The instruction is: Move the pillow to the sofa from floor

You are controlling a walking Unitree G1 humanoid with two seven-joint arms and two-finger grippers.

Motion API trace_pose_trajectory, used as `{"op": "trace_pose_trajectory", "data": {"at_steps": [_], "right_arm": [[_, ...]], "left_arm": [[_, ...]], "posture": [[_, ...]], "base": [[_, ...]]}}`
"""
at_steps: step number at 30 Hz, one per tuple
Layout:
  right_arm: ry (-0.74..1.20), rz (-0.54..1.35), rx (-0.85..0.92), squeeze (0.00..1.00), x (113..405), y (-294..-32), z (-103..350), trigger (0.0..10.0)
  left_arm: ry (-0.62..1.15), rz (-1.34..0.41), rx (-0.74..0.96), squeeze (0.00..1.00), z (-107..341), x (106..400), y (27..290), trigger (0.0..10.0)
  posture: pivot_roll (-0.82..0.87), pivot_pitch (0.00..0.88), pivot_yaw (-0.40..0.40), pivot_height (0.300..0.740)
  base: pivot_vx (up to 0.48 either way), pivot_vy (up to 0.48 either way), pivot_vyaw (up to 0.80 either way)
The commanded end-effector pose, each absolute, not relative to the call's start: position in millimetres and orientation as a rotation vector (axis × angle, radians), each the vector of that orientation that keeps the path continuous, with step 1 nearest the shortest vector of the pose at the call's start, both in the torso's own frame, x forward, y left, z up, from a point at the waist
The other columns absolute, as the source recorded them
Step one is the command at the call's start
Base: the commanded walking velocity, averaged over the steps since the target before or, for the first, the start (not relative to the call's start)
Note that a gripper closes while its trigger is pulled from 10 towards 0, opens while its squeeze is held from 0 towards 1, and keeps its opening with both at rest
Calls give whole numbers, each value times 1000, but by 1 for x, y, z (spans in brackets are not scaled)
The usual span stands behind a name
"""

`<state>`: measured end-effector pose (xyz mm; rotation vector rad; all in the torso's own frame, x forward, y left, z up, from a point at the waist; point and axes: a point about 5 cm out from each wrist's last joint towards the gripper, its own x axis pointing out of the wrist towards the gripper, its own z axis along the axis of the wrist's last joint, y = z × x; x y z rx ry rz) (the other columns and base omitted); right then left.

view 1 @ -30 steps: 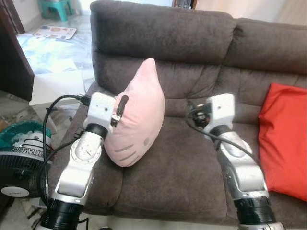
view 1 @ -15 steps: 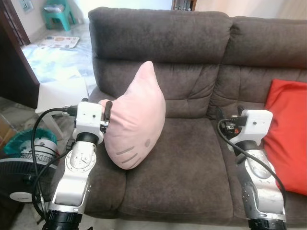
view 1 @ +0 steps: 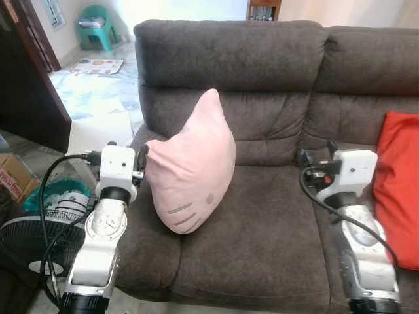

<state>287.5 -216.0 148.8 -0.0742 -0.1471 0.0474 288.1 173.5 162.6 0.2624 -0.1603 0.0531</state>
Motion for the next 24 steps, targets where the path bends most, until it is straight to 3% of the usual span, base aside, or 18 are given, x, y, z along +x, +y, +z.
{"op": "trace_pose_trajectory", "data": {"at_steps": [1,24], "right_arm": [[-140,51,-73,0,288,-218,147,10000],[-172,79,59,0,290,-193,142,10000]], "left_arm": [[-159,53,271,0,162,286,178,10000],[-172,-1,269,0,162,286,159,10000]], "posture": [[111,0,4,740],[113,49,-3,740]], "base": [[0,0,0],[0,0,0]]}}
